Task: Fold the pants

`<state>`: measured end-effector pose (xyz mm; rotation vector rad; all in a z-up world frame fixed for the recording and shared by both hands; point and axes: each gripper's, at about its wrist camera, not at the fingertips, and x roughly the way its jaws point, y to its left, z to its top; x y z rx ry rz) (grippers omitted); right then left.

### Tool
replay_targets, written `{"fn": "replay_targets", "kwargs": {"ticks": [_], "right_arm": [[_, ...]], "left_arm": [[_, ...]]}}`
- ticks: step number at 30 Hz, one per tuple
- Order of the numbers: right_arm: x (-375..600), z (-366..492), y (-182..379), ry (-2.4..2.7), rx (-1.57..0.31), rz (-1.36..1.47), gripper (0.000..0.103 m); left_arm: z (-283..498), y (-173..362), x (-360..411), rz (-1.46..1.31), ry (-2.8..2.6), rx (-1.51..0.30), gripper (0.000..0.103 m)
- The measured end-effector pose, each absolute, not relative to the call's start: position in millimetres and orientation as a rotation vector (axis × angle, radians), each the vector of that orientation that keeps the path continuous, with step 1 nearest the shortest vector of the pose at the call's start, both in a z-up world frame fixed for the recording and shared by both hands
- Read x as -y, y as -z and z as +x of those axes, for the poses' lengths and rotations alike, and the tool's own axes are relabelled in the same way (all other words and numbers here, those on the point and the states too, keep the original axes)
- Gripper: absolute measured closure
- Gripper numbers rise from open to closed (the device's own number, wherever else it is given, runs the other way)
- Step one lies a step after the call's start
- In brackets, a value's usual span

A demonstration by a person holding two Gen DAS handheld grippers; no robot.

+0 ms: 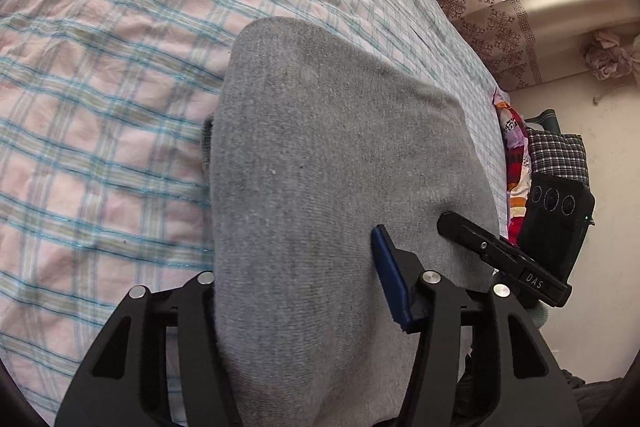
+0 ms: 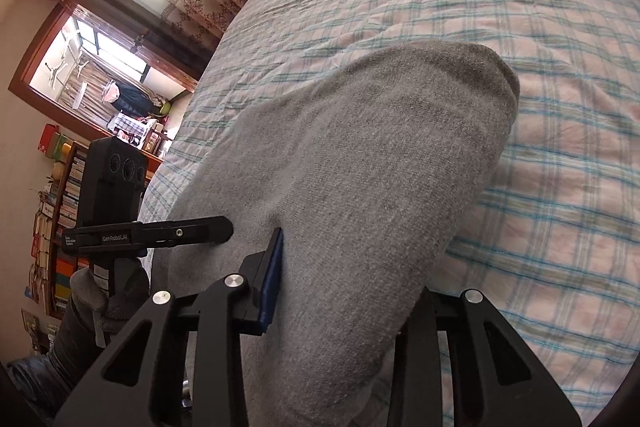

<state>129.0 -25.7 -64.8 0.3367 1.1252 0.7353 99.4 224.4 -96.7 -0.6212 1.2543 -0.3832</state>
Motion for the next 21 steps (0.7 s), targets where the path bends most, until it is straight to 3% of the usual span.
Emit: {"fn": "replay_targets", "kwargs": {"ticks": [3, 13, 21], "right_arm": [[35.6, 132.2, 46.5, -0.738, -1.075, 0.334, 0.072], [125.2, 162.5, 0.8, -0.635, -0.949, 0.38, 0.073], [224.6, 197.7, 6.8, -0.513, -0.919, 0.412, 0.073]], "left_arm": [[99.9, 87.0, -216.9, -0.635, 0.405, -1.232, 0.059], [148.7, 56.1, -135.4, -0.589, 0.53, -1.158, 0.06], [209.5, 54.5, -40.7, -0.509, 0.628, -1.159, 0.06]]}}
